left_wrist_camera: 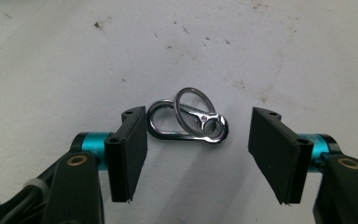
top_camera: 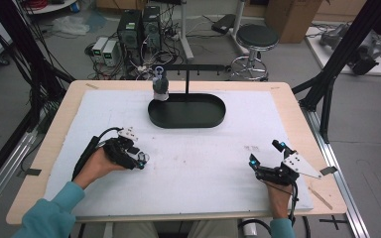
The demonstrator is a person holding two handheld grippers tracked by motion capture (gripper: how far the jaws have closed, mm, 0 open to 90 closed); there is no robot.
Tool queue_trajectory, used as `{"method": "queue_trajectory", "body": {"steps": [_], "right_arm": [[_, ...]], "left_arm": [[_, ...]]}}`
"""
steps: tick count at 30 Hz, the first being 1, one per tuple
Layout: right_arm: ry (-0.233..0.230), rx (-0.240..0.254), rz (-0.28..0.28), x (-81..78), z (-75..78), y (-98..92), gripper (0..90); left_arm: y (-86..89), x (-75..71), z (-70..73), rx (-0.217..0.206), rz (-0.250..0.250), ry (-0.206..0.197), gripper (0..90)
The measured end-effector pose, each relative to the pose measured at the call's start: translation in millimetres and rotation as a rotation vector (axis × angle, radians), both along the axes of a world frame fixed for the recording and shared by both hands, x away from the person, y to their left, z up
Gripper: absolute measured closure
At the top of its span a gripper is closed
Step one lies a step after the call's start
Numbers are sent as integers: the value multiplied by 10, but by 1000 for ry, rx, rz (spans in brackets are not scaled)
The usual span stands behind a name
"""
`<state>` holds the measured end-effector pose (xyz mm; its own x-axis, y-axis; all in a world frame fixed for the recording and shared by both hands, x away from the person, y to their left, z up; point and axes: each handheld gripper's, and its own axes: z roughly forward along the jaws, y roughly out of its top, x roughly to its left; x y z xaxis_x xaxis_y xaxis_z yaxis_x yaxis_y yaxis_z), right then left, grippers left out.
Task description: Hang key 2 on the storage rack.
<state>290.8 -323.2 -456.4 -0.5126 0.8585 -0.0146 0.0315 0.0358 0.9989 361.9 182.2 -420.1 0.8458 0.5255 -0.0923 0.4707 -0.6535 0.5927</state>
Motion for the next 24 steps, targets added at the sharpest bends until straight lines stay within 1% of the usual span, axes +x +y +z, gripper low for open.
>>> {"method": "queue_trajectory", "body": {"steps": [1,4,5,7,13,14,20,21,24], "right_arm": [[4,2,-2,-3,0,1,8],[3,1,-2,-2,-1,1,8],[4,2,-2,-3,0,1,8],[0,0,0,0,0,0,8],[0,1,0,0,0,0,8],[4,2,-2,-3,0,1,8],[5,2,-1,-2,0,1,7],[6,1,-1,-3,0,0,8],[1,-1,-1,0,0,0,8]], "left_arm": [[-7,-2,-5,-6,5,3,400],[-14,4,-5,12,1,1,426],[-20,3,-10,6,11,-1,430],[-23,5,-11,8,20,1,463],[-32,22,-16,11,20,8,519],[-37,18,-16,9,27,9,522],[-42,14,-2,10,19,10,566],[-44,18,-1,13,11,6,571],[-52,11,0,11,12,4,603]]}}
